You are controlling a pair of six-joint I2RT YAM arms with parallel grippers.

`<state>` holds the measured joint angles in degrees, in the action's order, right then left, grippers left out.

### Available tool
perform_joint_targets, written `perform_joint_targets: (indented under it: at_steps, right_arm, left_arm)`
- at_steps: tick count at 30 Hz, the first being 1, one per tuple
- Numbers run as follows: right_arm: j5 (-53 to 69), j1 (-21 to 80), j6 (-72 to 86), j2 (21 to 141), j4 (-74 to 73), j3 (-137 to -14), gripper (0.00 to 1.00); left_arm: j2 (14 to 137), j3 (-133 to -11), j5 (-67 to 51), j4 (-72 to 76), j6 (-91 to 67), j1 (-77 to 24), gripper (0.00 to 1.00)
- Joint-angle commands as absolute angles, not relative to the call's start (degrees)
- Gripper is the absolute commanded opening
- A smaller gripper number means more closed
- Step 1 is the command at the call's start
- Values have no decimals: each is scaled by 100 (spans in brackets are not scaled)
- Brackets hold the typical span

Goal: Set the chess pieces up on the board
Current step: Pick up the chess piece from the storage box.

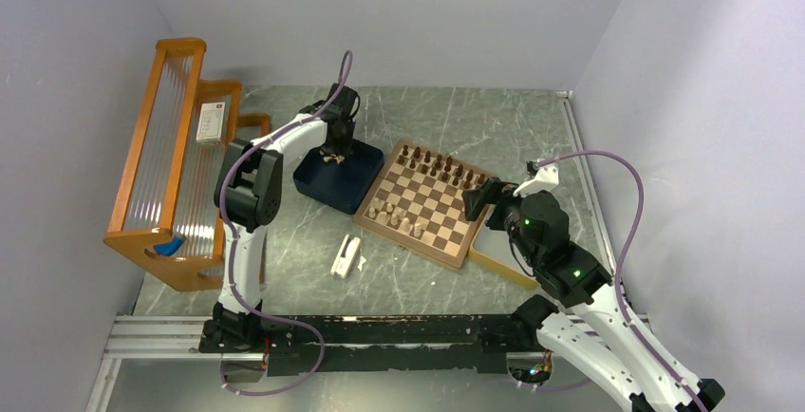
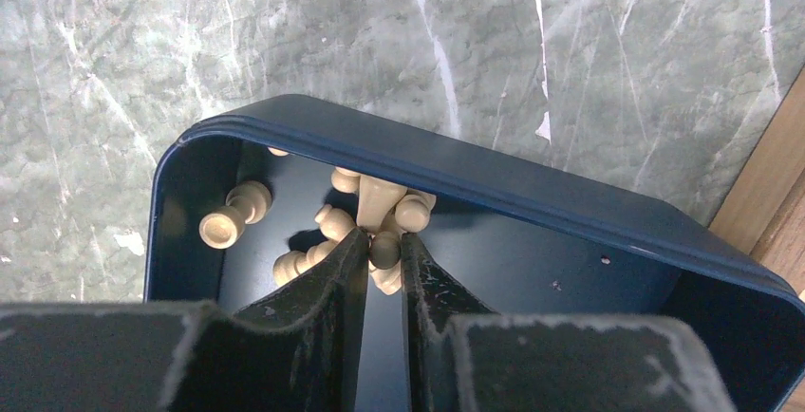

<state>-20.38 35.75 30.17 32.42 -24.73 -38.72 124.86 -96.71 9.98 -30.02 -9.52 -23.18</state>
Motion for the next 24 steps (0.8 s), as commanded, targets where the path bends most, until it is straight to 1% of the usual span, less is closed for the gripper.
perform_joint_targets:
  at_steps: [1, 6, 13, 24]
  right_arm:
    - [-2160, 3599, 2963, 3199, -2403, -3863, 95]
    - [-2130, 3596, 2986, 3216, -2391, -3850, 95]
    - [-2071, 3599, 3016, 3224, -2354, -3816, 95]
    - [-1989, 3595, 3065, 3266, -2337, -3784, 95]
  left_arm:
    - [12562, -9879, 897, -2872, -859, -2285, 23]
    - [12478, -9886, 830, -2956, -852, -2285, 19]
    - [12292, -9964, 523, -3374, -939, -2285, 16]
    - [11653, -9710, 218, -3476, -971, -2285, 14]
